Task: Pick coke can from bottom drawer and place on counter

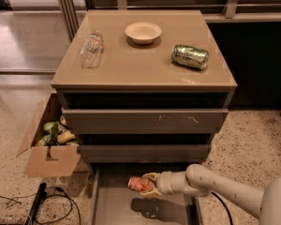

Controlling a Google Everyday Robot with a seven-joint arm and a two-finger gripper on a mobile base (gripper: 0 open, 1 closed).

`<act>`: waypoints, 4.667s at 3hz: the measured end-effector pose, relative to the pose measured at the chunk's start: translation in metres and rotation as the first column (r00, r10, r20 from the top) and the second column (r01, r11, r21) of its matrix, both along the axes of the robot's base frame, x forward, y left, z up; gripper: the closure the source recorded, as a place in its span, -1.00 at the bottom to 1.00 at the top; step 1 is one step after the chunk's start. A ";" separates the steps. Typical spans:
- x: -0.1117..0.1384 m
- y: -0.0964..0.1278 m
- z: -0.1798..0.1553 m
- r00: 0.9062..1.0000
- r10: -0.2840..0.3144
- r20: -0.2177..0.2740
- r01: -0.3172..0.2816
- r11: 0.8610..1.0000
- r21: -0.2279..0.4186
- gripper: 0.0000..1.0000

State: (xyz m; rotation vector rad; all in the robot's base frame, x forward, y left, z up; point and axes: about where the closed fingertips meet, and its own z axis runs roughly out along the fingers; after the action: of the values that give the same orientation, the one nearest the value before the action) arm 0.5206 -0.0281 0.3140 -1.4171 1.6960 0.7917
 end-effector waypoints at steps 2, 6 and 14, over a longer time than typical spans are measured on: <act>0.002 0.005 0.018 0.999 0.014 0.036 -0.012 0.999 -0.051 1.00; 0.019 -0.012 0.211 0.951 0.027 0.307 0.032 0.982 -0.186 1.00; 0.021 -0.013 0.429 0.891 0.299 0.341 -0.202 0.935 -0.291 1.00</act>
Offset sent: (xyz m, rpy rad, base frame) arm 0.0076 0.0087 0.0517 -0.1447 -0.1024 0.0285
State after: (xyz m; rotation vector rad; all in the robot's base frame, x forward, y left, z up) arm 0.5414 -0.0407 0.7433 -1.8581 1.3559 0.4044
